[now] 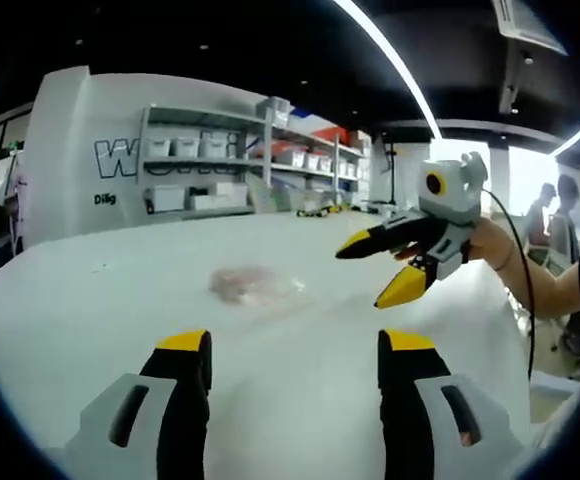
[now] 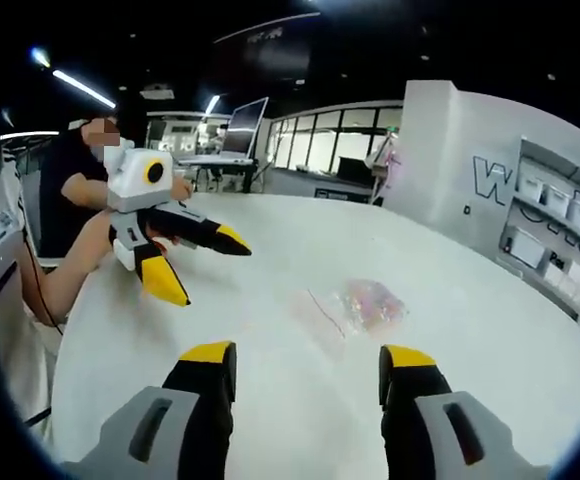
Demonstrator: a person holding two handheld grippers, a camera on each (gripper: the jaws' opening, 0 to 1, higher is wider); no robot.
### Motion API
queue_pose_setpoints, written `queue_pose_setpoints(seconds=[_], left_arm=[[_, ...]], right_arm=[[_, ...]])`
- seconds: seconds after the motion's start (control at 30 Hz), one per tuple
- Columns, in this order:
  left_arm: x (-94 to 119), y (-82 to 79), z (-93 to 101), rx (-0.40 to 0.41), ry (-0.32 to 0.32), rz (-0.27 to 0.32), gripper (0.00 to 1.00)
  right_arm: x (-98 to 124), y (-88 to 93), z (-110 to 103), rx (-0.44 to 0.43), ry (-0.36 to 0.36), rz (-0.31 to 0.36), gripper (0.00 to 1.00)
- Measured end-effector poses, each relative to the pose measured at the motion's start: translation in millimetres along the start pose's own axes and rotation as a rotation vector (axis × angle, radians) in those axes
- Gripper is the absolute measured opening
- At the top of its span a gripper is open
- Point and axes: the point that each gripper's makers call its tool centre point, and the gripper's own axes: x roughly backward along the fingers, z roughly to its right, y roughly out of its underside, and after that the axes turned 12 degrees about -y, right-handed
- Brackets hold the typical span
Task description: Open the resealable bag by pulling the two sides of the seal apart until the entire bag opening is separated and visibly accessible.
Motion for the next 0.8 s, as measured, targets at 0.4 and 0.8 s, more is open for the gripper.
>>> queue_pose_setpoints(seconds=[0.4, 0.8], left_arm=[[2, -2.7, -3.1, 0.005, -0.021, 0.033, 0.79], [7, 5.1, -3.0, -0.016, -0.044, 0.004, 0.82]], right_arm=[[3, 5.3, -6, -0.018, 0.014, 0.009, 0.66], [8, 8.7, -7, -0.066, 0.043, 0.026, 0.82]])
